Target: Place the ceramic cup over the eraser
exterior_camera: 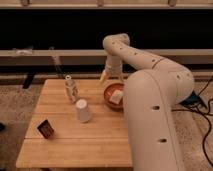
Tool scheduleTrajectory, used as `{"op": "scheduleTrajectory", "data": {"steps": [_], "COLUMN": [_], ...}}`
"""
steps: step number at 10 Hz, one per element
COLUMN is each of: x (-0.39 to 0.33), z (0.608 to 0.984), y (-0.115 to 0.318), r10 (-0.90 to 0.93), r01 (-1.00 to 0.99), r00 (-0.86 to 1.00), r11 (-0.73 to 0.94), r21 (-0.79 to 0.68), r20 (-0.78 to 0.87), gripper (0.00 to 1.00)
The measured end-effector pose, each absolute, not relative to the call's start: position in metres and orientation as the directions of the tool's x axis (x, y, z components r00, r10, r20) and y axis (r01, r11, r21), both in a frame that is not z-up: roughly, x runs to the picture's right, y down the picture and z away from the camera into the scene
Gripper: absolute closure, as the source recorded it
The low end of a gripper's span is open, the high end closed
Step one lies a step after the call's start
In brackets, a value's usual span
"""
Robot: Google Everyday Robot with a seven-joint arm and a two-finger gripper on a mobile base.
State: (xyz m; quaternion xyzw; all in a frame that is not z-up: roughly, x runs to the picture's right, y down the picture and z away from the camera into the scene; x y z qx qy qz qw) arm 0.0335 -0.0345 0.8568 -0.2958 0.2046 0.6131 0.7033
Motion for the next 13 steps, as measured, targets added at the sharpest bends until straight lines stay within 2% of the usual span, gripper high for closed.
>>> {"op": "scheduleTrajectory", "data": {"steps": [2, 8, 10, 13], "x": [0.006, -0.103, -0.146, -0.191], "z": [0.838, 0.764, 0.756, 0.770], "y": [-0.019, 0.070, 0.096, 0.121], "r10": [0.735, 0.665, 0.629, 0.583], "r01": [-0.964, -0.843, -0.791, -0.743], "r00": [0.249, 0.522, 0.601, 0.667], "r11": [0.125, 0.304, 0.380, 0.472], "r21": [-0.235, -0.445, -0.480, -0.475], "r20": [-0.630, -0.535, -0.493, -0.464], "gripper": [0.20, 0.20, 0.20, 0.20]}}
